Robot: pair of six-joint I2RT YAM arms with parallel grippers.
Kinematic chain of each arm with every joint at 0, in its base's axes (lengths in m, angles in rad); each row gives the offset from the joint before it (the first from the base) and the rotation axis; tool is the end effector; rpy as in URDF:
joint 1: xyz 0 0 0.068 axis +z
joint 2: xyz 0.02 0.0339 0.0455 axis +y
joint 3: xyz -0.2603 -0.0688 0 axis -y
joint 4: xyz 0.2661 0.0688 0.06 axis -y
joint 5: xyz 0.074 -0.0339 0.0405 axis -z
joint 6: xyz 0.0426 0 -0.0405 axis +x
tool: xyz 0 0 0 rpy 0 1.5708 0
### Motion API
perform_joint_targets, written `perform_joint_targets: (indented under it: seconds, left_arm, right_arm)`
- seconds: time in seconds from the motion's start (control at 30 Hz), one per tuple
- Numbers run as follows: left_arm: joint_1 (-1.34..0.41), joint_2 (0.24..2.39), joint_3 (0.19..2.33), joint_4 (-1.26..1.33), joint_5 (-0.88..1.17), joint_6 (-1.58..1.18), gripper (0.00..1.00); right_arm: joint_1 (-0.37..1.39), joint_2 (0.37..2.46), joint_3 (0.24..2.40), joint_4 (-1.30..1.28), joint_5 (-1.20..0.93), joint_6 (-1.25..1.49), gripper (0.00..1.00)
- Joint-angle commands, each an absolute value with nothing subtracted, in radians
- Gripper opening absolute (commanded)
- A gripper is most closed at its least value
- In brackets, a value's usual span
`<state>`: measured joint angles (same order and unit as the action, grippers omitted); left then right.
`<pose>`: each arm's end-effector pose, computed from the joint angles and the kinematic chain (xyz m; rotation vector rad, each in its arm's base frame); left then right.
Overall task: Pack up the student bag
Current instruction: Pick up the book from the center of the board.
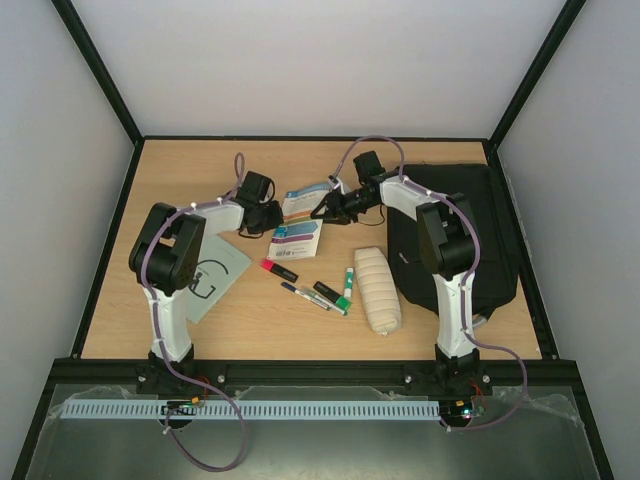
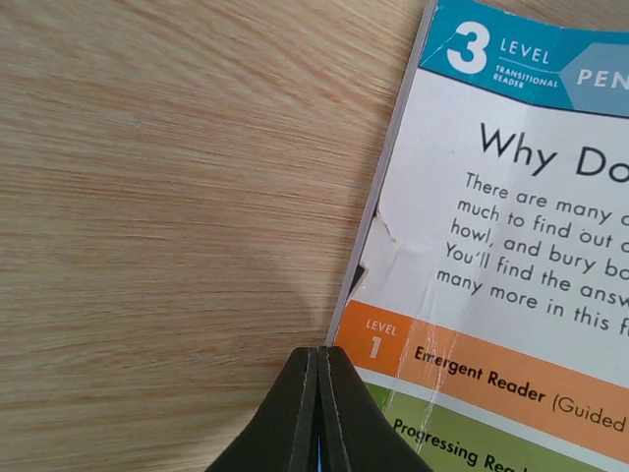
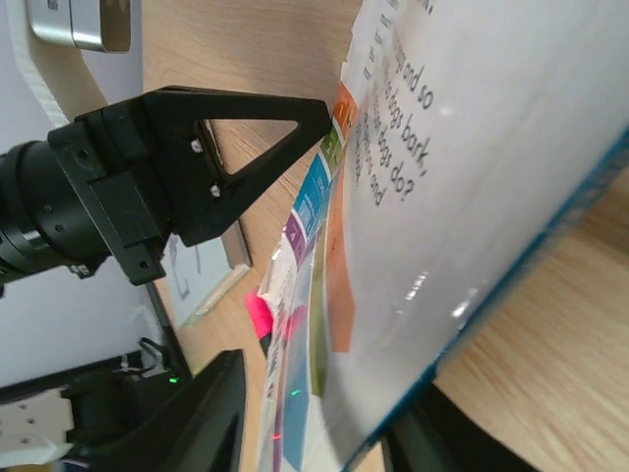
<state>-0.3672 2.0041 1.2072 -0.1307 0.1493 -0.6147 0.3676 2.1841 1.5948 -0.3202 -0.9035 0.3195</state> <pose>0.3970 -0.1595 0.1084 -0.2550 2.5713 -0.5761 0.4415 0.2059 0.1491 -0.4695 2.4536 1.4107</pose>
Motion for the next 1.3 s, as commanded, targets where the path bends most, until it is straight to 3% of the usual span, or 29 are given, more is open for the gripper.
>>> perform_joint_targets:
  seconds: [0.0, 0.23, 0.37, 0.47, 0.57, 0.77, 0.93, 0.97, 1.03, 1.27]
  left_arm:
    - [-0.393, 2.061, 1.121, -0.363, 0.149, -0.625, 0.02]
    - [-0.388, 1.936, 1.088, -0.338, 0.116, -0.633, 0.02]
    - [-0.388, 1.803, 1.086, -0.354, 0.062, -0.632, 0.07]
    - [-0.388, 1.713, 1.092, -0.373, 0.027, -0.625, 0.35]
    - [-0.388, 1.630, 1.098, -0.387, 0.000, -0.615, 0.49]
    - [-0.412, 1.475, 1.095, -0.349, 0.046, -0.531, 0.63]
    - [-0.484, 1.372, 1.082, -0.299, 0.029, -0.438, 0.70]
    - [-0.492, 1.349, 1.066, -0.283, 0.040, -0.433, 0.75]
    - [-0.498, 1.290, 1.016, -0.231, 0.045, -0.445, 0.97]
    - [-0.502, 1.023, 0.737, 0.081, 0.247, -0.445, 0.99]
  right_arm:
    - [0.377, 2.183, 1.586, -0.301, -0.882, 0.336, 0.34]
    - [0.376, 2.196, 1.613, -0.326, -0.871, 0.313, 0.02]
    - [0.376, 2.175, 1.631, -0.352, -0.867, 0.291, 0.01]
    - [0.376, 2.126, 1.656, -0.385, -0.858, 0.263, 0.01]
    - [0.376, 2.052, 1.670, -0.418, -0.824, 0.222, 0.01]
    - [0.374, 1.878, 1.629, -0.442, -0.700, 0.200, 0.01]
    - [0.374, 1.763, 1.588, -0.473, -0.799, 0.167, 0.01]
    - [0.375, 1.740, 1.586, -0.489, -0.816, 0.149, 0.01]
    - [0.374, 1.688, 1.561, -0.520, -0.839, 0.097, 0.01]
    - [0.346, 1.502, 1.435, -0.614, -0.902, -0.129, 0.01]
